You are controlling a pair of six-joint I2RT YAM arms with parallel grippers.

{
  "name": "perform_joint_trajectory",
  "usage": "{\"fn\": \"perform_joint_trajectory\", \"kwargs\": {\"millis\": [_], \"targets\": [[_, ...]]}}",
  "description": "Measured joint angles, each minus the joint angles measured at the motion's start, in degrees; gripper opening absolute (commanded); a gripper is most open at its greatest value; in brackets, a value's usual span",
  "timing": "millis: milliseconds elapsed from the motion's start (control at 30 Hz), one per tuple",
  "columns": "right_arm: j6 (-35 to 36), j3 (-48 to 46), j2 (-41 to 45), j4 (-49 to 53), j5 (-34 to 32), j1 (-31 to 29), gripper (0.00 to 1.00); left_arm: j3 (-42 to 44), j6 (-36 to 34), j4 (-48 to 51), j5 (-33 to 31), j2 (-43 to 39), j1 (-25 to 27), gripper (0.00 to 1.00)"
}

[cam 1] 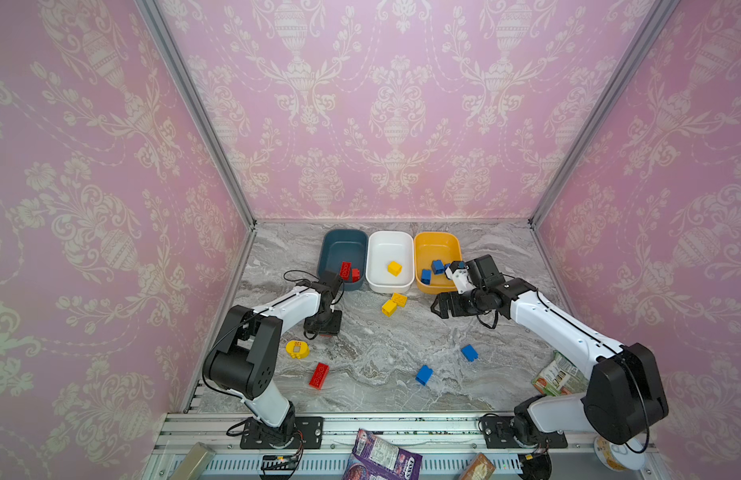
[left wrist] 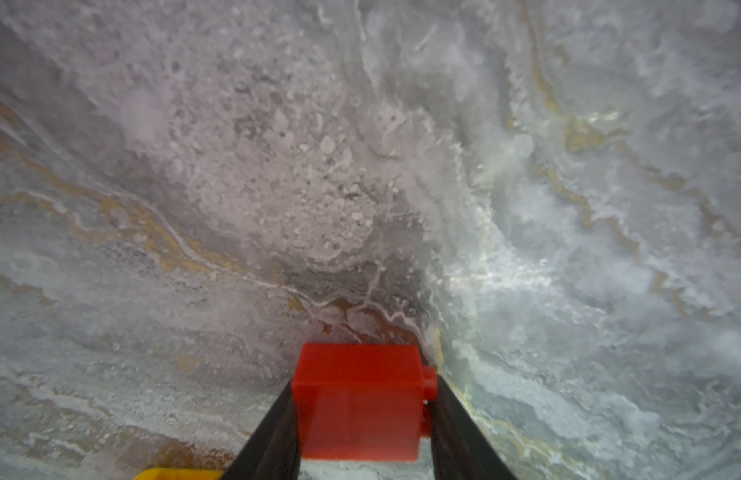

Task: Sort the legos into containers by color
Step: 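Carry the red brick with the left gripper over the teal bin and release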

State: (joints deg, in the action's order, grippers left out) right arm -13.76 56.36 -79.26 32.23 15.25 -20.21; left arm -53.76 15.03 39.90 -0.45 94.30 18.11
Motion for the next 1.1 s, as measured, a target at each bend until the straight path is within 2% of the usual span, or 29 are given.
{"fn": "perform_joint_trajectory", "kwargs": {"millis": [167,400,533,733,867,1100], "targets": [[-0.02,-0.37,0.68,-0.04,0.02,0.00,0.98,0.00,0.02,-0.04,0.00,-0.92,0.02,0.45],[-0.02,-0.50,0.83,0.00,0.00,0.24,0.98,-1.11,0.04,0.02,-0.02,-8.07,0.09,0.43],[-0.02,-0.52,1.33,0.00,0.00,0.33,0.98,-4.68,0.04,0.17,-0.17,-11.39,0.09,0.43],[-0.07,-0.72,2.38,-0.04,0.02,0.33,0.98,-12.66,-0.66,-0.42,-1.90,-11.52,0.09,0.43],[-0.61,-0.83,2.82,-0.07,0.42,0.33,0.98,-20.06,-2.19,-2.14,-3.21,-7.19,0.07,0.43],[-1.53,-0.83,4.79,-0.07,0.90,0.33,0.98,-32.35,-5.16,-6.29,-4.68,7.56,-0.96,0.43]]}}
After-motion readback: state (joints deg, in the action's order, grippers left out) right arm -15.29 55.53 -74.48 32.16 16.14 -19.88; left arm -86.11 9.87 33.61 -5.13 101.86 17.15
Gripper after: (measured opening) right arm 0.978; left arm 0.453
